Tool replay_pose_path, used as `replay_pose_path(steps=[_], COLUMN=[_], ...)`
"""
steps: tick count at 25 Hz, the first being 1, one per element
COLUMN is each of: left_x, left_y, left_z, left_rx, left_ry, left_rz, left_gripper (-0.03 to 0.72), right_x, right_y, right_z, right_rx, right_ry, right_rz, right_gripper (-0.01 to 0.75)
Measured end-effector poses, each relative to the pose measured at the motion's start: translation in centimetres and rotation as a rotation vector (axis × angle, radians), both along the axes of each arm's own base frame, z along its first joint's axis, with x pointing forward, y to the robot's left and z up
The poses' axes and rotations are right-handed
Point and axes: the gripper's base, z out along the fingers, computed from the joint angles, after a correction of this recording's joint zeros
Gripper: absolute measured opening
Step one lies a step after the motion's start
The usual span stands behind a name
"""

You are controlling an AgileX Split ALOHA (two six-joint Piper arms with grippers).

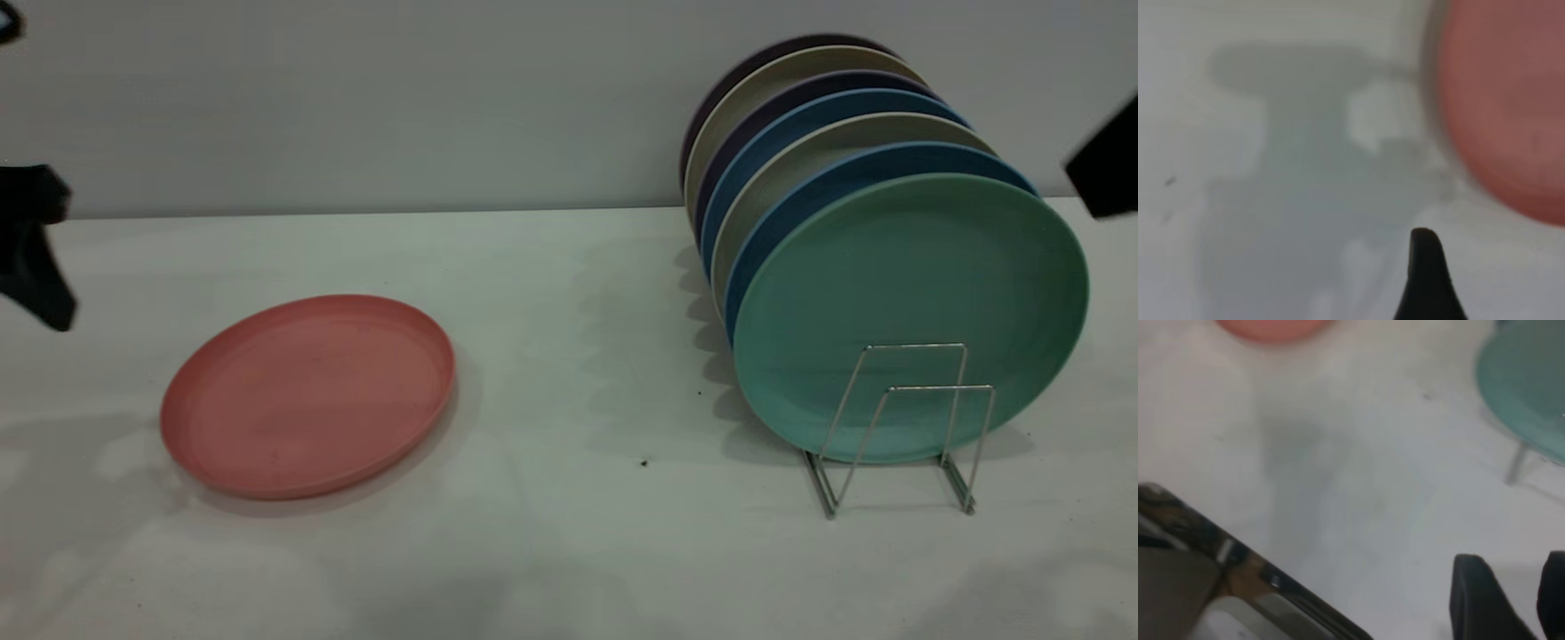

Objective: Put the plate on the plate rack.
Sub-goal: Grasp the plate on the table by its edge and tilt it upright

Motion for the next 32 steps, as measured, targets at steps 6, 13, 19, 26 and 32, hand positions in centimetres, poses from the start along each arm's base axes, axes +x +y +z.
replay_pose_path(steps=[6,13,19,26,32], left_x=[2.0,3.6,4.4,4.9,5.5], left_y=[-0.3,-0.1,-0.1,0.0,0.1], left_z=[-2.9,-6.7,-8.0,-9.6,-10.2], left_rx=[-0.04,-0.043,-0.043,-0.046,-0.039], left_ry=[0.046,0.108,0.126,0.147,0.133], left_rz=[-0.072,-0.093,-0.103,-0.098,-0.092], left_gripper=[0.537,0.537,0.537,0.537,0.49], right_x=[0.5,0.9,0.9,1.1,1.2], right_y=[1.0,1.2,1.2,1.2,1.2], right_z=[-0.1,-0.4,-0.5,-0.6,-0.6], right_rx=[0.108,0.124,0.123,0.12,0.118], right_ry=[0.023,0.024,0.026,0.025,0.016], right_rz=[0.027,0.043,0.043,0.039,0.03], right_gripper=[0.239,0.239,0.239,0.239,0.239])
